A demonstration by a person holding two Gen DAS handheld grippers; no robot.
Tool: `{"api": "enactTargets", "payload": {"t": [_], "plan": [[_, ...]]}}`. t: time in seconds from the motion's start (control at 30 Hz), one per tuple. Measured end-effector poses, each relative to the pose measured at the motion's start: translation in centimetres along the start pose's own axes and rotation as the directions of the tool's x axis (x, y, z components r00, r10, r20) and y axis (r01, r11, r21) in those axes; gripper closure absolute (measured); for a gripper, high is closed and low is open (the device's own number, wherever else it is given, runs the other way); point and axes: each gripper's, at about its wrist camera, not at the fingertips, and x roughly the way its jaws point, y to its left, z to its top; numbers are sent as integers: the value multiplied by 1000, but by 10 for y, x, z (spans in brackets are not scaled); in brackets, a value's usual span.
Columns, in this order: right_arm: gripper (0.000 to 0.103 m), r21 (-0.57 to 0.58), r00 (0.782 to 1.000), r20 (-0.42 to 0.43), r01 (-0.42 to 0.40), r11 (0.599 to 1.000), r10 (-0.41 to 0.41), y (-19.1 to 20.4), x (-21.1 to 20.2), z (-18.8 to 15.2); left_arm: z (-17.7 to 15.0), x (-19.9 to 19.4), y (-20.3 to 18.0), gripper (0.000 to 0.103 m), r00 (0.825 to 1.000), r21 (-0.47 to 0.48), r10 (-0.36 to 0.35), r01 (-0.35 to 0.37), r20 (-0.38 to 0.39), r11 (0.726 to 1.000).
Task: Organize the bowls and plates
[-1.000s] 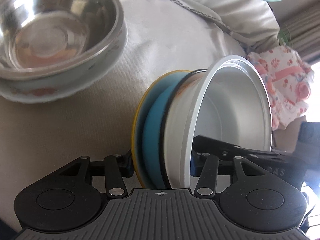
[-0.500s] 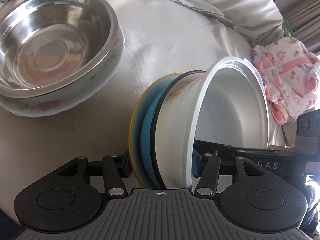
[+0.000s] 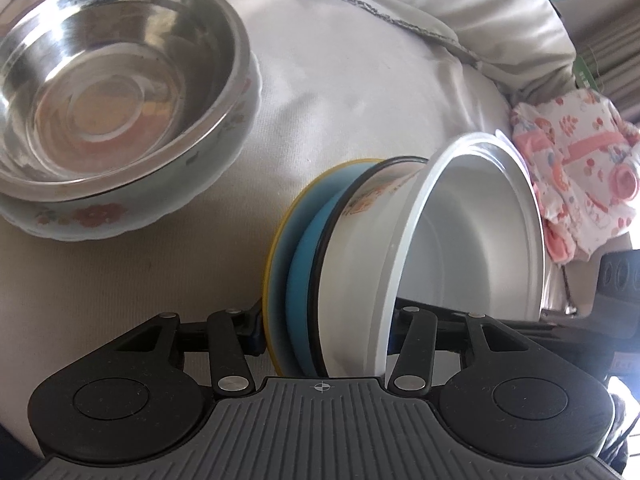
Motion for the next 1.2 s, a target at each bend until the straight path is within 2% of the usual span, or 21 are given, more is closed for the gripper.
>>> {"api": "enactTargets", "payload": {"t": [0.07, 0.2, 0.5, 0.93, 1.2], "plan": [[47, 10, 1000, -6, -5, 1000, 5, 2, 0, 1, 0, -2, -1, 52, 1000, 20, 1, 0, -5, 1000], [44, 9, 1000, -21, 5, 1000, -5, 7, -2, 2, -1, -8, -2, 53, 1000, 40, 17, -16, -16, 999], [44, 25, 997, -76, -18, 1000, 20, 10, 6, 8, 1, -11, -1, 50, 999, 52, 38, -36, -39, 998], [44, 18, 998, -69, -12, 1000, 13, 11, 5, 5, 3, -10, -1, 49, 999, 50, 26, -24, -44, 998], [45, 11, 999, -45, -11, 1000, 11, 13, 2, 22, 15, -14, 3, 48, 999, 27, 32, -32, -11, 999]]}}
